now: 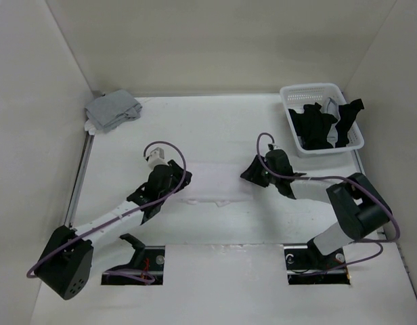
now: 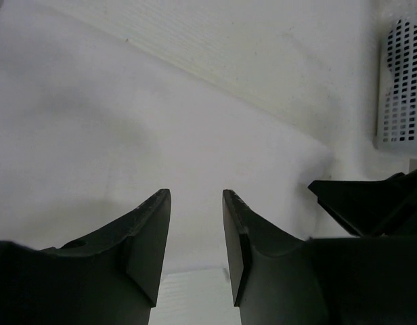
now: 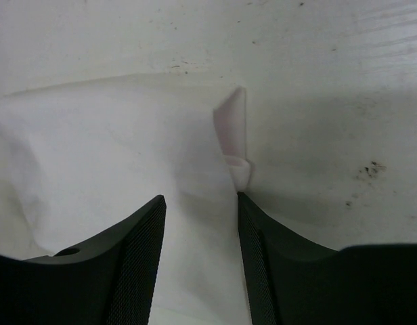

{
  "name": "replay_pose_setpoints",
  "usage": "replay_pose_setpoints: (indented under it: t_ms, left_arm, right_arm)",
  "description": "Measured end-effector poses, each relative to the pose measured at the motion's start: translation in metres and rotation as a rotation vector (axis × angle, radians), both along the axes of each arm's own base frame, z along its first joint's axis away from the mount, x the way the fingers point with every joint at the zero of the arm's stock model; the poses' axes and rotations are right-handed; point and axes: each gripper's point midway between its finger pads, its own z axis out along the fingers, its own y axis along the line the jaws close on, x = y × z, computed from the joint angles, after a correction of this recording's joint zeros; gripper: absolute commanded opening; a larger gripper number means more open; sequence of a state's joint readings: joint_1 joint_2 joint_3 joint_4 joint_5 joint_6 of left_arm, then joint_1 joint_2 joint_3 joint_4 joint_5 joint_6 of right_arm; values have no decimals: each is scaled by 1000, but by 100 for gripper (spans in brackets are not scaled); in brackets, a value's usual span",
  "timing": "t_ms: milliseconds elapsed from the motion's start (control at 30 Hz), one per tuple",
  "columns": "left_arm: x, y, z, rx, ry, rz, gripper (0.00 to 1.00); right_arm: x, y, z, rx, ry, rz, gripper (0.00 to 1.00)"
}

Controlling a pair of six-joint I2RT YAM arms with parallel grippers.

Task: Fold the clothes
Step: Fold the tank top

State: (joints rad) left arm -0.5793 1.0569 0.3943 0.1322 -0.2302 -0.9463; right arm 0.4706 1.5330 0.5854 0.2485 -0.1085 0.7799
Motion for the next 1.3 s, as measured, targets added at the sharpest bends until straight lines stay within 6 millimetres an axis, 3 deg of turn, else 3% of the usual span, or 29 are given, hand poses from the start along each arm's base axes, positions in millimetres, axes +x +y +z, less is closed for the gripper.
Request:
replay_pose_setpoints:
  t_ms: [133, 300, 433, 533, 700, 767, 900, 1067, 1167, 1300]
  left_arm:
    - [7, 0, 17, -25, -57, 15, 34]
    - [7, 3, 48, -69, -143, 24, 34]
    - [8, 8, 67, -97, -197, 35, 34]
    - [7, 8, 69, -99, -206, 36, 33]
    - [7, 11, 68, -87, -203, 36, 33]
    - [9, 14, 67, -82, -201, 46, 33]
    - [11, 27, 71, -81, -208, 80, 33]
    - [13, 40, 85, -110, -244, 104, 33]
    - [12, 47, 91, -123, -255, 113, 33]
    - [14, 57, 99, -144, -276, 126, 34]
  right_arm:
    - [-1, 10, -2, 67, 8, 15, 36]
    - [-7, 16, -10, 126, 49, 19, 7]
    - [-16, 7, -10, 133, 62, -6, 4]
    - [-33, -7, 0, 109, 55, -28, 4]
    - [-48, -26, 51, 84, -61, -58, 6]
    - [-56, -24, 71, 70, -93, -42, 6]
    - [-64, 5, 109, 51, -120, 34, 8]
    - [-46, 72, 143, 29, -121, 123, 9]
    - [-27, 112, 138, 9, -93, 144, 10]
    - [-5, 148, 110, -22, -26, 143, 17]
